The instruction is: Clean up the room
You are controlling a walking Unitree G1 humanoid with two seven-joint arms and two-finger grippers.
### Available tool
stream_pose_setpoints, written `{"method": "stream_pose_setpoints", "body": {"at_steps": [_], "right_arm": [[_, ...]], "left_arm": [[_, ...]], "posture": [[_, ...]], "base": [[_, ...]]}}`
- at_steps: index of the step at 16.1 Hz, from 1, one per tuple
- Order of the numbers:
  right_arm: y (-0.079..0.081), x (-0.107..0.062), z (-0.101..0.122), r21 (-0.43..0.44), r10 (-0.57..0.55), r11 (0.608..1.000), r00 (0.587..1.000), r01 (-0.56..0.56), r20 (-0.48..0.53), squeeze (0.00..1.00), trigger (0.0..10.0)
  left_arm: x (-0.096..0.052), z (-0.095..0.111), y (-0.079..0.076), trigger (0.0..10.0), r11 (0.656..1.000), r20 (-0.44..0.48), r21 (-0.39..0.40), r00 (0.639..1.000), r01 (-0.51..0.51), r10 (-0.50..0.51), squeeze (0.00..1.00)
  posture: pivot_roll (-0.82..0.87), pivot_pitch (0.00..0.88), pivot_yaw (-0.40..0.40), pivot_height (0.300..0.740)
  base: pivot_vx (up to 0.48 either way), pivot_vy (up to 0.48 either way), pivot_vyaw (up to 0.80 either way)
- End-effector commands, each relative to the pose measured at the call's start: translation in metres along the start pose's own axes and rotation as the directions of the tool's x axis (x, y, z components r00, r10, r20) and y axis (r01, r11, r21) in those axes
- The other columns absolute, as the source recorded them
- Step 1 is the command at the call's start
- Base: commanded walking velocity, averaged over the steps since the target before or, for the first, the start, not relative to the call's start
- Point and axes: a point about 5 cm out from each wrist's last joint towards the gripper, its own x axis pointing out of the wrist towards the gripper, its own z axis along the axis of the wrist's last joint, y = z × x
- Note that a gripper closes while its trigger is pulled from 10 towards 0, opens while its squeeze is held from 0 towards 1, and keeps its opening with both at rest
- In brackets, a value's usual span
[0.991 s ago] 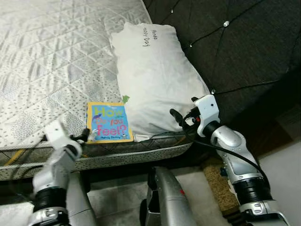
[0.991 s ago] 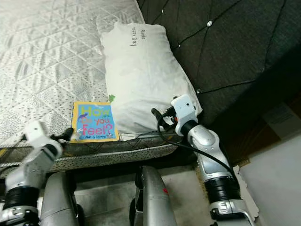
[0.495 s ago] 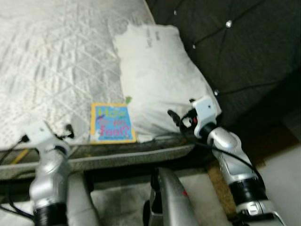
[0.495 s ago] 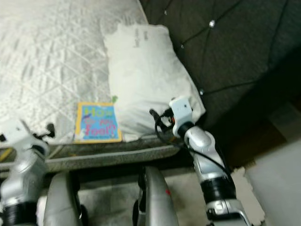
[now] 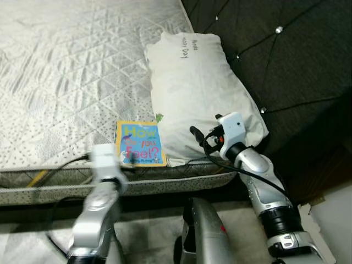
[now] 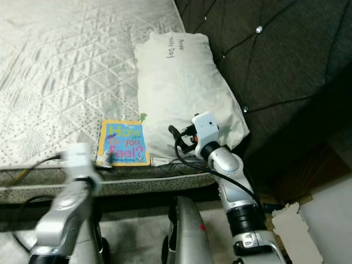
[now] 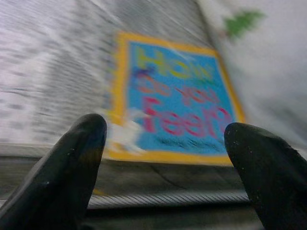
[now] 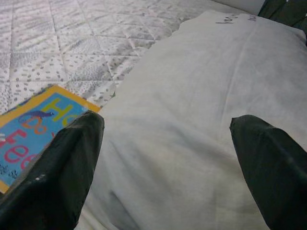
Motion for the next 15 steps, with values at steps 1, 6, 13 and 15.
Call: {"method": "stream_pose_setpoints", "body": {"at_steps": [1,6,13,15], "right_arm": [[-0.002,0.001,0.003,0.006,-0.011,1.000,1.000,0.011,0.008,0.00,10.0],[-0.005,-0.006,0.005,0.010,-0.048,0.999,0.999,0.048,0.021,0.00,10.0],[-0.011,-0.012,0.007,-0.011,-0.062,0.998,0.998,0.062,0.012,0.00,10.0],[-0.012,-0.013,0.008,-0.016,-0.059,0.998,0.998,0.060,0.011,0.00,10.0]], "left_arm": [[0.006,-0.010,-0.009,10.0,0.998,-0.086,0.024,0.995,0.053,-0.051,1.00],[0.035,-0.024,-0.006,10.0,0.995,-0.200,-0.077,0.977,0.063,-0.077,0.00],[0.057,-0.031,-0.015,10.0,0.987,-0.261,-0.094,0.954,0.129,-0.149,0.00],[0.063,-0.035,-0.017,10.0,0.985,-0.277,-0.123,0.949,0.119,-0.149,0.00]], "posture": [[-0.08,0.064,-0.124,0.571],[-0.14,0.071,-0.094,0.571],[-0.17,0.084,-0.105,0.571],[-0.18,0.088,-0.108,0.571]], "base": [[0.000,0.000,0.00],[0.000,0.000,0.00],[0.000,0.000,0.00],[0.000,0.000,0.00]]}}
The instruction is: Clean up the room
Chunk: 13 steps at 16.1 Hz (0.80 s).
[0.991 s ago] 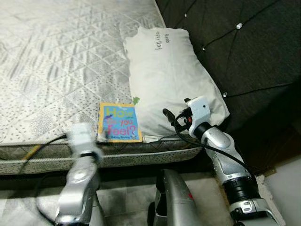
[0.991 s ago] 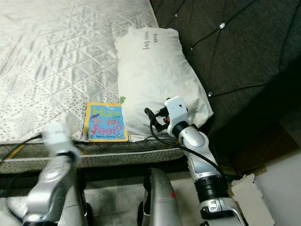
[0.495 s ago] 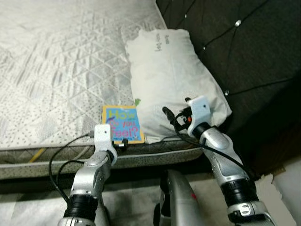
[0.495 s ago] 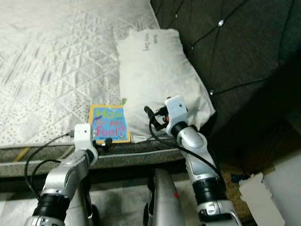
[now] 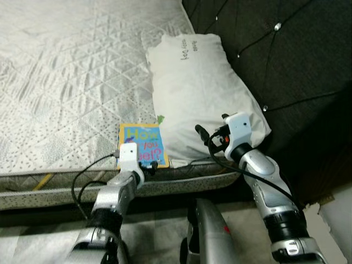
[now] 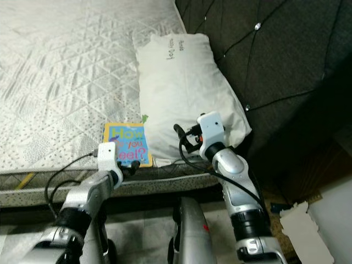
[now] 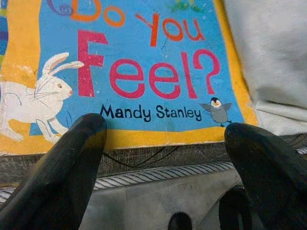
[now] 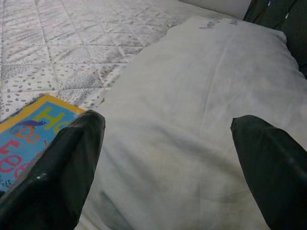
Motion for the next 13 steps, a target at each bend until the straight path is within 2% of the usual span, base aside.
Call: {"method": "stream_pose_setpoints", "body": {"at_steps": [1,3,8,13], "right_arm": [[-0.004,-0.003,0.002,-0.006,-0.009,1.000,1.000,0.009,0.001,0.00,10.0],[-0.005,-0.004,0.002,-0.010,-0.009,1.000,1.000,0.009,-0.003,0.00,10.0],[-0.005,-0.003,0.002,-0.013,-0.008,1.000,1.000,0.008,-0.004,0.00,10.0],[-0.005,-0.002,0.003,-0.013,-0.010,1.000,1.000,0.010,0.000,0.00,10.0]], "left_arm": [[0.003,-0.005,-0.002,10.0,1.000,-0.017,-0.010,1.000,0.013,-0.013,0.00],[0.005,-0.007,-0.002,10.0,1.000,-0.020,0.002,1.000,0.013,-0.013,0.00],[0.005,0.021,-0.016,10.0,0.998,0.142,0.061,0.990,0.006,-0.014,0.00],[0.008,0.020,-0.028,10.0,0.996,0.142,0.085,0.989,0.039,-0.051,0.00]], "posture": [[-0.19,0.090,-0.109,0.571],[-0.19,0.089,-0.112,0.571],[-0.18,0.082,-0.115,0.571],[-0.18,0.074,-0.112,0.571]], "base": [[0.000,0.000,0.00],[0.000,0.000,0.00],[0.000,0.000,0.00],[0.000,0.000,0.00]]}}
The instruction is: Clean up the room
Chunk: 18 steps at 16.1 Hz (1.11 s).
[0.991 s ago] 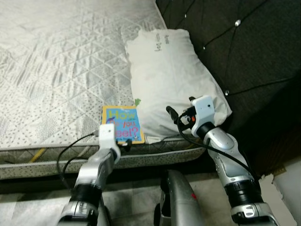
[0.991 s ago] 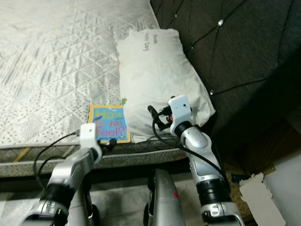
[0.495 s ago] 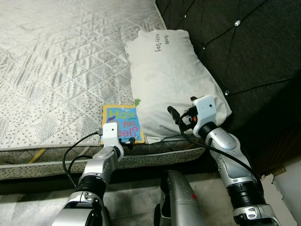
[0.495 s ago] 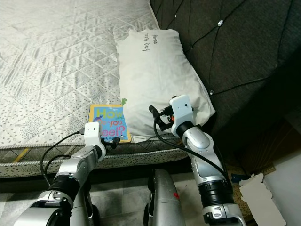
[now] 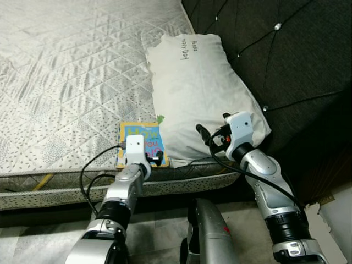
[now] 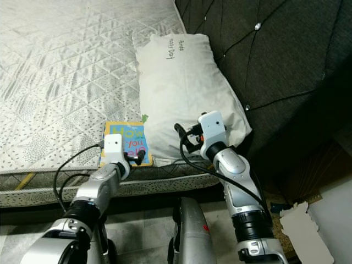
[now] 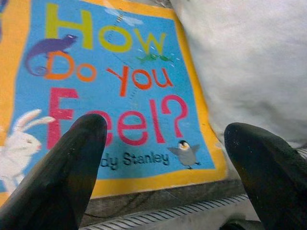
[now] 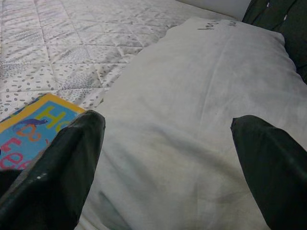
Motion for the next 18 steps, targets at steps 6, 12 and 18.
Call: {"method": "stream_pose_setpoints", "body": {"at_steps": [6,12,18], "right_arm": [[-0.005,-0.001,0.002,-0.014,-0.008,1.000,1.000,0.008,0.005,0.00,10.0],[-0.008,-0.002,0.003,-0.026,-0.002,1.000,1.000,0.002,-0.002,0.00,10.0],[-0.010,-0.005,0.002,-0.031,-0.003,1.000,1.000,0.003,-0.009,0.00,10.0]], "left_arm": [[0.003,-0.008,-0.020,10.0,0.999,-0.018,-0.020,0.999,0.028,-0.029,0.00],[0.004,-0.020,0.002,10.0,0.995,-0.070,-0.086,0.996,-0.055,0.049,0.00],[0.000,-0.018,0.044,10.0,0.980,-0.068,-0.104,0.984,-0.170,0.163,0.00]], "posture": [[-0.19,0.068,-0.113,0.571],[-0.20,0.075,-0.125,0.571],[-0.20,0.082,-0.130,0.571]], "base": [[0.000,0.000,0.00],[0.000,0.000,0.00],[0.000,0.000,0.00]]}}
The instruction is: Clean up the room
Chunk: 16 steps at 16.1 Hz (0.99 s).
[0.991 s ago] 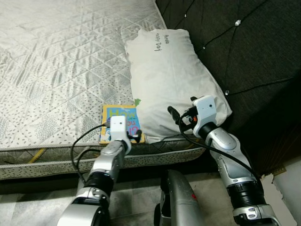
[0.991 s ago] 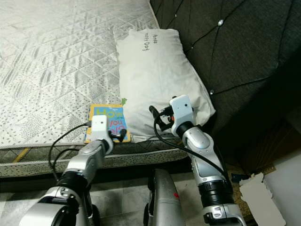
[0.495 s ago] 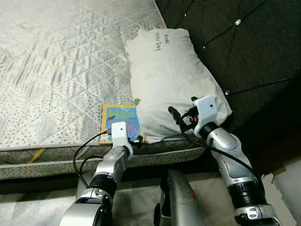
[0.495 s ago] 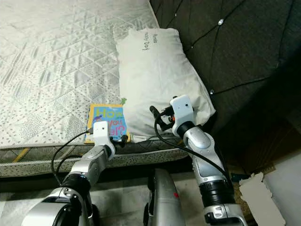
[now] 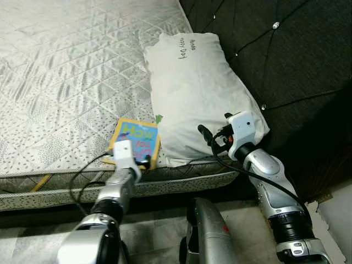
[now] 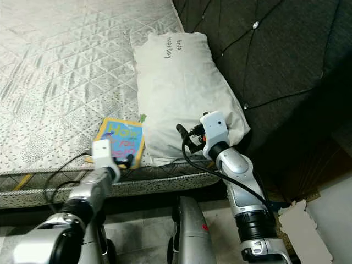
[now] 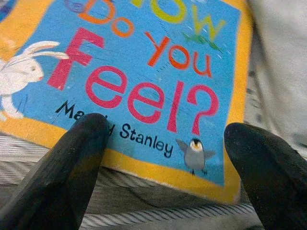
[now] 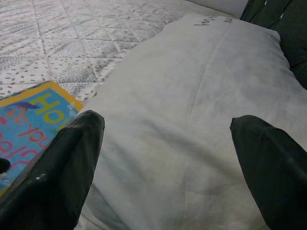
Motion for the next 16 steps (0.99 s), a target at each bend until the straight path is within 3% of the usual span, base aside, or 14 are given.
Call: {"method": "stream_pose_setpoints", "body": {"at_steps": [1,6,9,10,14,16], "right_arm": [[-0.004,-0.002,0.002,-0.008,-0.012,1.000,1.000,0.012,0.000,0.00,10.0],[-0.003,0.000,0.003,-0.007,-0.010,1.000,1.000,0.010,0.004,0.00,10.0],[-0.004,0.002,0.003,-0.004,-0.015,1.000,1.000,0.015,0.008,0.00,10.0],[-0.003,0.003,0.003,0.001,-0.017,1.000,1.000,0.017,0.010,0.00,10.0],[0.002,0.006,0.004,0.012,-0.009,1.000,1.000,0.009,0.019,0.00,10.0],[0.000,0.008,0.004,0.012,-0.012,1.000,1.000,0.011,0.020,0.00,10.0]], "left_arm": [[0.000,-0.006,0.004,10.0,1.000,-0.030,-0.014,0.999,-0.024,0.024,0.00],[0.001,-0.005,0.002,10.0,1.000,-0.019,-0.001,0.999,-0.030,0.030,0.00],[0.002,0.019,0.001,10.0,0.995,0.102,0.046,0.991,-0.086,0.081,0.00],[0.001,0.028,-0.006,10.0,0.996,0.143,0.057,0.988,-0.073,0.064,0.00],[-0.004,0.037,-0.012,10.0,0.992,0.214,0.084,0.974,-0.099,0.079,0.00],[-0.012,0.040,-0.015,10.0,0.992,0.248,0.052,0.963,-0.117,0.100,0.00]], "posture": [[-0.20,0.081,-0.131,0.571],[-0.20,0.076,-0.131,0.571],[-0.19,0.071,-0.124,0.571],[-0.18,0.068,-0.122,0.571],[-0.17,0.064,-0.121,0.571],[-0.16,0.063,-0.119,0.571]], "base": [[0.000,0.000,0.00],[0.000,0.000,0.00],[0.000,0.000,0.00],[0.000,0.000,0.00],[0.000,0.000,0.00],[0.000,0.000,0.00]]}}
